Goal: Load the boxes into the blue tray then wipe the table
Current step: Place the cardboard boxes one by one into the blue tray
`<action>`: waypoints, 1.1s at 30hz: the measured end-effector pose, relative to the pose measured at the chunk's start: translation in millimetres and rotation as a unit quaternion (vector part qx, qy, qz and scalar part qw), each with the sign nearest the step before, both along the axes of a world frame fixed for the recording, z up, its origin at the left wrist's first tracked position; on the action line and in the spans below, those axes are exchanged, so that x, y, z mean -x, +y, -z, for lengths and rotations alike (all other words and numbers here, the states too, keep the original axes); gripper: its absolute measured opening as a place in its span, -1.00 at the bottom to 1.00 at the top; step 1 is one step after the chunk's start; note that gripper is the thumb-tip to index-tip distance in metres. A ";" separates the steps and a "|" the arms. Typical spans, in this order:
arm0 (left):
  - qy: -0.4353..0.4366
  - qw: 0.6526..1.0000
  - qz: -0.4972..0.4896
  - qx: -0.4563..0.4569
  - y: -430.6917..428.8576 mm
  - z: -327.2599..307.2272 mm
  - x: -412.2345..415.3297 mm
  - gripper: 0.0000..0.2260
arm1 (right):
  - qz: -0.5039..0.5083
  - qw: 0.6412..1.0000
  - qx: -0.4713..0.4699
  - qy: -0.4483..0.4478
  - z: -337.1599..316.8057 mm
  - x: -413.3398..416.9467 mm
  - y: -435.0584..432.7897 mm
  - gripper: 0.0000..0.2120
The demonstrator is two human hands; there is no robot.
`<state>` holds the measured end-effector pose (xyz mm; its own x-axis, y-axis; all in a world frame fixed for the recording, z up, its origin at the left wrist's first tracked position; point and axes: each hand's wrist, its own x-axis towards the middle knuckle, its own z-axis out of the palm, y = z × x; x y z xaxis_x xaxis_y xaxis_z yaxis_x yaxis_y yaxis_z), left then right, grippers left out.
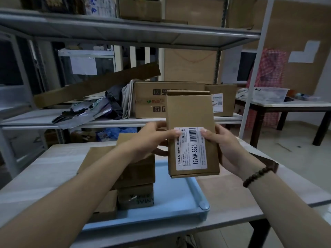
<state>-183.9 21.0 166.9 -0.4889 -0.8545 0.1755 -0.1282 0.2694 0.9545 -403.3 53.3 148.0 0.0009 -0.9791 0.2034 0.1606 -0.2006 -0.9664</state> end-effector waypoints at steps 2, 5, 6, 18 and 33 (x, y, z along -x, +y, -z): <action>0.009 1.000 -0.001 -0.008 -1.1 0.4 -0.8 -0.73 | 0.008 1.000 0.008 -0.004 -2.4 -2.8 0.3 -0.64; 0.022 1.000 -0.011 -0.011 0.3 0.2 -1.0 -0.60 | 0.021 1.000 0.021 -0.008 -4.0 -3.8 2.5 -0.63; 0.025 1.000 -0.017 -0.008 1.0 -0.6 -0.9 -0.59 | 0.038 0.999 0.023 -0.015 -4.9 -3.8 3.6 -0.59; -0.123 0.941 -0.083 0.305 -7.3 13.3 6.4 -0.50 | -0.004 0.978 -0.199 -0.058 -0.5 9.2 7.9 -0.71; 0.022 0.989 -0.131 -0.068 11.2 -9.8 7.7 -0.68 | 0.049 0.959 -0.193 -0.200 17.2 -29.2 -9.7 -0.72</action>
<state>-191.6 32.3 176.6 -0.2425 -0.9679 0.0655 -0.1347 0.1004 0.9858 -374.0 43.5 130.8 -0.0986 -0.9730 -0.2088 0.5333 0.1255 -0.8365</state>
